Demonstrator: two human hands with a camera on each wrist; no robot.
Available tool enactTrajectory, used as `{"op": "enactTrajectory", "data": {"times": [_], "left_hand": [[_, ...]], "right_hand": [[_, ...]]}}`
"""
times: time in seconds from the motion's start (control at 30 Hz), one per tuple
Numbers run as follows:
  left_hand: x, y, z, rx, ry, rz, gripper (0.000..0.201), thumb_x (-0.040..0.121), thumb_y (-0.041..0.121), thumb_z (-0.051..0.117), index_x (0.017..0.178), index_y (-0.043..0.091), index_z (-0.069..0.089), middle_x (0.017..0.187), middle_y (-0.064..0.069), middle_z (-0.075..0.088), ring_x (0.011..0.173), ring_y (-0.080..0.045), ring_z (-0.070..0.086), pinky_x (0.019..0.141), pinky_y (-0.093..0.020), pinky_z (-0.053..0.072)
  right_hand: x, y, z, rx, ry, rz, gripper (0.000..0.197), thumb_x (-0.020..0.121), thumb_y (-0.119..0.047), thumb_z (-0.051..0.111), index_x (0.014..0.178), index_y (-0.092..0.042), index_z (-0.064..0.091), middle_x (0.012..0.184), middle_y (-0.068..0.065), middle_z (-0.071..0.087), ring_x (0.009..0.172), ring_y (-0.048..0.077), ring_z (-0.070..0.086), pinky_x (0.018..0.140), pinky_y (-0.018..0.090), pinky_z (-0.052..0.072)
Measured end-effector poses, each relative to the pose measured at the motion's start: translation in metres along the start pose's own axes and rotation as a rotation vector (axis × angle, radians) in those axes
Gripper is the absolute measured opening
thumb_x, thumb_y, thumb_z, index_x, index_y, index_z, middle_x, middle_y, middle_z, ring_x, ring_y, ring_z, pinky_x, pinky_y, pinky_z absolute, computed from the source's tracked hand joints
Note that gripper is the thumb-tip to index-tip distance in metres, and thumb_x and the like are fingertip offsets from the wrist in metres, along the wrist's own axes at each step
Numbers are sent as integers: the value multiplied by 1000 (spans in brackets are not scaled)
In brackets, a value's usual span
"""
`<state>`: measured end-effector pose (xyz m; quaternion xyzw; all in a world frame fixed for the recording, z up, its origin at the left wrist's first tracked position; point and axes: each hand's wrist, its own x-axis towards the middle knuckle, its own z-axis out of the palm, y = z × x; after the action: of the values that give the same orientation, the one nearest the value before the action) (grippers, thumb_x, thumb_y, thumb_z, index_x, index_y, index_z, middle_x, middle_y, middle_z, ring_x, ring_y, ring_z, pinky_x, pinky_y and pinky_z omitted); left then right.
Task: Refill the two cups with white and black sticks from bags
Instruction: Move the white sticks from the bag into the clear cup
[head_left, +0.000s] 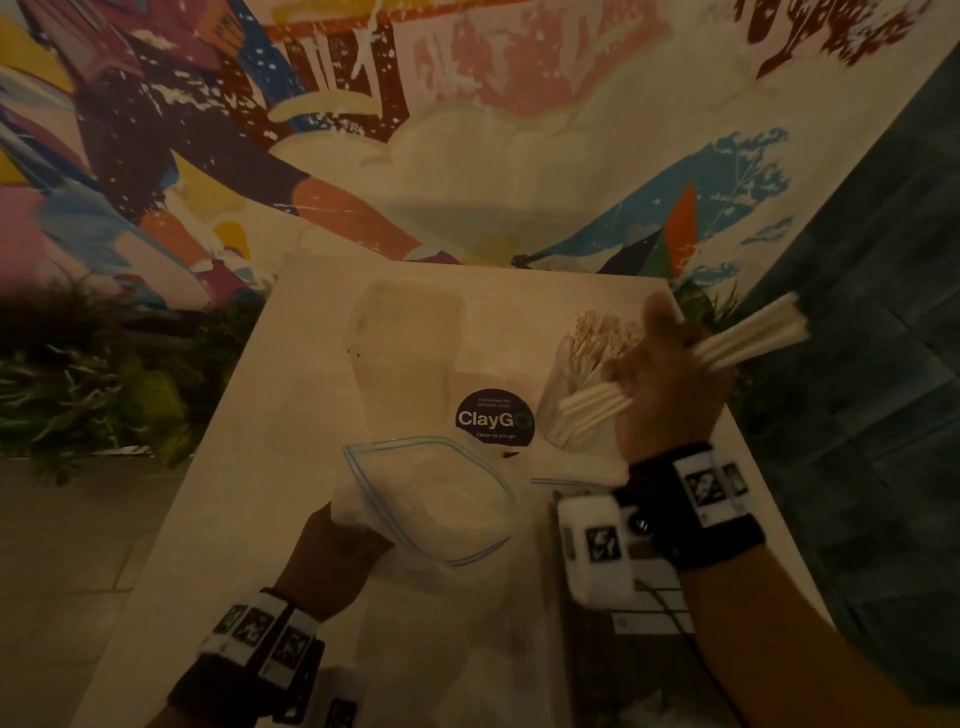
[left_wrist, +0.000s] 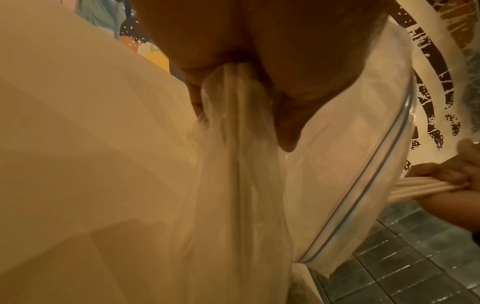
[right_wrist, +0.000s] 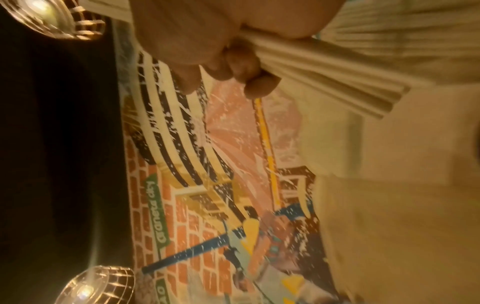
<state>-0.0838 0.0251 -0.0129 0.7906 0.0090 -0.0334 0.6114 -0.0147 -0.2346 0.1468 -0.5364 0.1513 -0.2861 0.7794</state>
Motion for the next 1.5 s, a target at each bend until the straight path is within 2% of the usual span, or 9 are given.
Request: {"op": "enactTrajectory", "data": {"times": [0.2,0.37,0.53,0.77,0.9,1.07,1.17,1.33,1.5], "left_hand": [[-2,1,0,13,13,-18,46,46,55,61,86,33,60,89,11,63,77,9,61,67,-20,47],[-2,-6,-1,49,7,-51,67,45,52,65,97,10,69,92,-2,67,86,-7,61,66,-19,49],[-2,-7,-2,56,4,-58,54,56,35,71,100,4,70,93,3,67,85,3,59,65,-12,46],[-3,-5,-3,90,9,20,64,53,56,59,96,10,71,91,2,68,86,2,59,65,-12,47],[-1,-4,-2,71,0,10,58,52,55,60,93,15,70,91,4,68,80,5,62,64,-13,47],[-2,-4,-2,64,7,-13,42,51,55,60,84,31,70,89,10,68,83,2,61,65,-15,48],[-1,-4,-2,55,8,-16,31,51,54,61,79,43,72,80,18,70,79,6,64,64,-13,51],[-1,-2,1,-5,22,-29,43,46,52,62,83,29,65,77,13,70,77,1,64,67,-24,48],[-1,-2,1,-7,31,-18,43,46,52,60,82,30,64,76,16,69,74,7,62,64,-16,47]], "right_hand": [[58,-28,13,153,-3,-237,28,91,-29,59,68,-16,49,42,-5,35,39,13,31,48,28,39],[80,-16,23,-43,1,-302,33,97,-25,50,67,-10,49,37,-7,43,38,10,42,54,28,50],[94,17,19,-277,-39,-284,43,94,-32,55,59,-6,55,39,-3,52,42,12,51,60,26,51],[104,19,15,-285,-153,-366,46,92,-38,56,49,-21,56,45,-2,55,49,21,57,68,28,54],[99,28,12,-365,-159,-308,54,93,-35,56,71,14,59,49,-2,58,46,5,55,58,10,46],[100,25,12,-339,-166,-297,44,93,-32,56,76,8,58,57,10,60,44,7,55,53,14,48],[102,25,10,-354,-170,-300,50,93,-31,57,82,18,56,48,-3,59,42,6,54,48,13,45],[105,28,5,-425,-216,-306,51,93,-32,58,72,15,58,44,-9,59,44,2,54,56,11,45],[103,29,7,-423,-230,-277,52,93,-35,56,71,12,59,45,-7,60,46,5,56,57,14,48]]}}
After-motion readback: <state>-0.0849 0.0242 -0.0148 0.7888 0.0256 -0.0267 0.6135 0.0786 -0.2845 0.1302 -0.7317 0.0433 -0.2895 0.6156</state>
